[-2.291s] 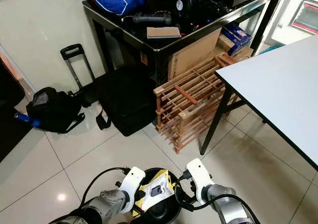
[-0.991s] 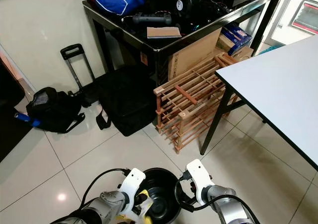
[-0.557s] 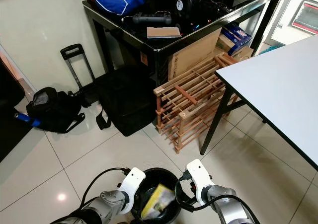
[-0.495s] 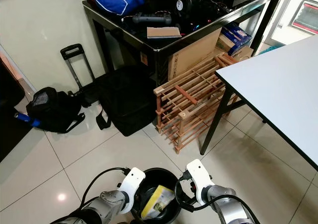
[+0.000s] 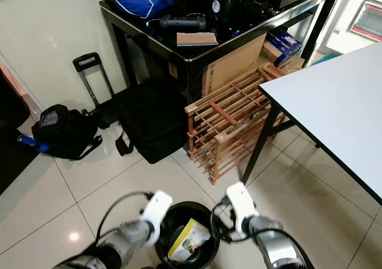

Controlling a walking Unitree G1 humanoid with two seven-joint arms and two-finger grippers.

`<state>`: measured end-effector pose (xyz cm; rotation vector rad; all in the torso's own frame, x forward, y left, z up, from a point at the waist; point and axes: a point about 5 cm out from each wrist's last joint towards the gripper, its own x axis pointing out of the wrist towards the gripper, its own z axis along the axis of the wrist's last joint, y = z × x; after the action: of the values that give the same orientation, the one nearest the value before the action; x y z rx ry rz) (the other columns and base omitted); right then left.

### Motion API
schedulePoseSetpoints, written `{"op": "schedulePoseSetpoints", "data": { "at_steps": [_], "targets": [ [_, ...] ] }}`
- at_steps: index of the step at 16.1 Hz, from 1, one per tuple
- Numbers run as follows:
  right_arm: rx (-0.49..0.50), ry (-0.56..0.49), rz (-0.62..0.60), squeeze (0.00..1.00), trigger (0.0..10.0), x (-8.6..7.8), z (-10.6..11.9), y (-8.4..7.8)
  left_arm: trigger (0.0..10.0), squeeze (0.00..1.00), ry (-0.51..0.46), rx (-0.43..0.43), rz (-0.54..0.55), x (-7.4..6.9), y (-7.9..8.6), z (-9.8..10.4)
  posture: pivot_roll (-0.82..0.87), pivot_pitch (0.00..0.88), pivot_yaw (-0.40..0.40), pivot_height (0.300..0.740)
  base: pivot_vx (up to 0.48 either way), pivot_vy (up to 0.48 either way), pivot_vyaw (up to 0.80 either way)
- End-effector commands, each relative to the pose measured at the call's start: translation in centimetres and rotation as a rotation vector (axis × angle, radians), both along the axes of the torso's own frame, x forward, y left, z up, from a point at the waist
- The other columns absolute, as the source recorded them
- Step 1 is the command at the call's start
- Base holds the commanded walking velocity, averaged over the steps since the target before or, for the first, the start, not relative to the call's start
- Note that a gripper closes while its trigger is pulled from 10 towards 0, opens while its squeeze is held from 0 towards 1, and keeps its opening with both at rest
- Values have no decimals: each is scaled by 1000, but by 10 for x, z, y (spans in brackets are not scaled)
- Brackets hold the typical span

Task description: Picking trash to rubbish bin

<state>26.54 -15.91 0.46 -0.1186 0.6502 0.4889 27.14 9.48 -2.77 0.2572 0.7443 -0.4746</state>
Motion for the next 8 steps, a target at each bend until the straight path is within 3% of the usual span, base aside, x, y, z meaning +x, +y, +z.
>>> {"op": "schedulePoseSetpoints", "data": {
  "at_steps": [1,3,8],
  "targets": [
    [13,-17,-41,0,10000,2,1,-3,10000,0,-19,3,15,1,2,1,-96,143,47,740,0,0,0],
    [23,-69,-59,0,10000,7,8,-3,10000,0,-67,19,30,8,4,7,-99,139,49,740,0,0,0],
    [55,-237,-145,0,10000,26,29,-4,10000,0,-329,-35,169,42,10,45,-89,126,59,740,0,0,0]
  ]
}}
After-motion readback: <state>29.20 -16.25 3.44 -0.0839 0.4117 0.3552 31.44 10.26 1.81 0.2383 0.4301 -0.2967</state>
